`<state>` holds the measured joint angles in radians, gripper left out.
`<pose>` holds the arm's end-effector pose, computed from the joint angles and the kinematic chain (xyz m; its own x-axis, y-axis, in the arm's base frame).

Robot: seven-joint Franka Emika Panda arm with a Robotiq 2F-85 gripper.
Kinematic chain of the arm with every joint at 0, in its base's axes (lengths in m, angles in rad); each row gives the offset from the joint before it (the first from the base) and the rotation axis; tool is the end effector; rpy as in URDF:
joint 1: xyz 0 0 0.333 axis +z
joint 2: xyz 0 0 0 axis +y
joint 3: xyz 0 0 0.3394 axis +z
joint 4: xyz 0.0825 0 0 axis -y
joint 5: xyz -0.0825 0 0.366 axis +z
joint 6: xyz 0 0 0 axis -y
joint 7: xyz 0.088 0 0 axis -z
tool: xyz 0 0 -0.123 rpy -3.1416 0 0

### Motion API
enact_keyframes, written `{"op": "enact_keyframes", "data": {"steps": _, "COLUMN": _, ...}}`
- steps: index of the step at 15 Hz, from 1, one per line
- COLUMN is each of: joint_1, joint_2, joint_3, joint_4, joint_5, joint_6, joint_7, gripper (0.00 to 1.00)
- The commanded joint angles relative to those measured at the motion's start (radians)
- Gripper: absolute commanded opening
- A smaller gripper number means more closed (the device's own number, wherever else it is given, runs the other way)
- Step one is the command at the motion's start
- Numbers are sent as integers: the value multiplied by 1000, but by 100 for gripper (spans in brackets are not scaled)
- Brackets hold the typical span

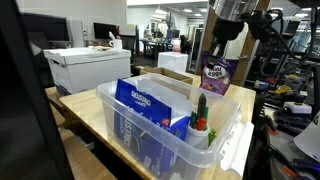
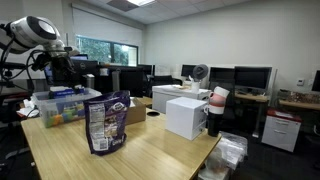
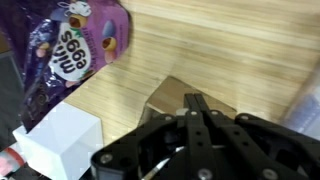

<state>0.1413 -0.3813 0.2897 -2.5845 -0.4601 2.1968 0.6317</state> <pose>0.3588 0.1415 0.4057 0.9776 0.0979 0.1862 0.0113 -0.9082 0.4183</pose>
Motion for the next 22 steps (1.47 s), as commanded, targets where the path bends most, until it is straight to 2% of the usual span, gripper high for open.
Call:
{"op": "enact_keyframes", "data": {"steps": 1, "joint_1": -55, "joint_2": -76, "joint_3": 7, "joint_4": -61, "joint_5": -115, "joint_6": -40, "joint_7": -31, "gripper": 3}}
{"op": "enact_keyframes", "data": {"steps": 10, "joint_1": -110, "joint_2": -171, "joint_3": -61, "joint_4": -150, "joint_5": -318, "joint_6": -16, "joint_7": -26, "gripper": 3}}
{"op": "enact_keyframes", "data": {"steps": 15, "joint_1": -125, "joint_2": -237, "joint_3": -74, "joint_4": -182, "joint_5": -478, "joint_6": -68, "joint_7": -15, "gripper": 3}}
{"op": "enact_keyframes", "data": {"steps": 22, "joint_1": -123, "joint_2": -289, "joint_3": -113, "joint_4": -210, "joint_5": -598, "joint_6": -144, "joint_7": 6, "gripper": 3}}
